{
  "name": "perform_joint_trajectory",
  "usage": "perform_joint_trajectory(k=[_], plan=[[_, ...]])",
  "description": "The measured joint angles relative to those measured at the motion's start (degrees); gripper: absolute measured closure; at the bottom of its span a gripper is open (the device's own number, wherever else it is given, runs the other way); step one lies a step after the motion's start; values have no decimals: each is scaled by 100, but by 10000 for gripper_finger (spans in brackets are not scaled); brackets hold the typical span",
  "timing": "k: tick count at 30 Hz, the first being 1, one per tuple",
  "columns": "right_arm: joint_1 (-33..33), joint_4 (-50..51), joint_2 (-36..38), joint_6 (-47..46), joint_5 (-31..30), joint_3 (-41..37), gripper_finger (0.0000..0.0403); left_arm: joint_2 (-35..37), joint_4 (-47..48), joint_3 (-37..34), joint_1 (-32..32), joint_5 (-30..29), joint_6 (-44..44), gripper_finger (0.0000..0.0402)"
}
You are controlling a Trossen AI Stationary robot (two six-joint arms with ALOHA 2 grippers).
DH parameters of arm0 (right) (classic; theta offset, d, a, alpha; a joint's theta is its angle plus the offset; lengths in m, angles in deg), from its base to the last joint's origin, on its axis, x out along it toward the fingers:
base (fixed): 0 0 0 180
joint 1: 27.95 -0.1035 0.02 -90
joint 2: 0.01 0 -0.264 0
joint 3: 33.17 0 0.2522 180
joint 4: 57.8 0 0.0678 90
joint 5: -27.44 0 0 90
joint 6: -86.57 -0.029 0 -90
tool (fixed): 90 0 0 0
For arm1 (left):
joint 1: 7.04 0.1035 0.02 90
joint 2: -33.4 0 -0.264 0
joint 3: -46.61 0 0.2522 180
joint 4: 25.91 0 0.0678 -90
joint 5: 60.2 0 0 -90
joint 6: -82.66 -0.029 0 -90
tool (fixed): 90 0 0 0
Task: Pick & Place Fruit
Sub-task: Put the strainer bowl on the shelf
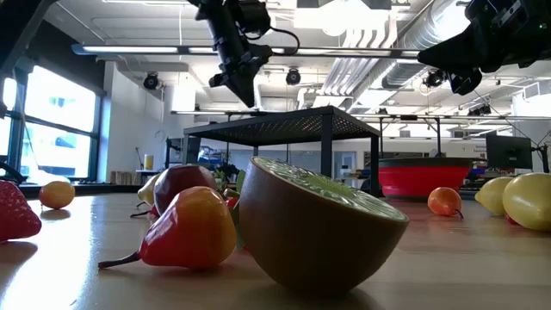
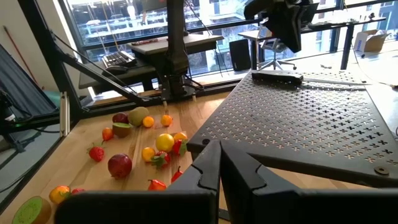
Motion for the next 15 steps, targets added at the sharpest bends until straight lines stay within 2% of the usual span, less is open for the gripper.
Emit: perform_joint_trajectory(k=[6, 15], plan=[[1, 0, 1, 0, -4, 0, 400, 0, -677, 0, 0, 3, -164, 382], [2, -4, 2, -201, -7, 0, 400, 326, -821, -2, -230, -12, -876, 382]])
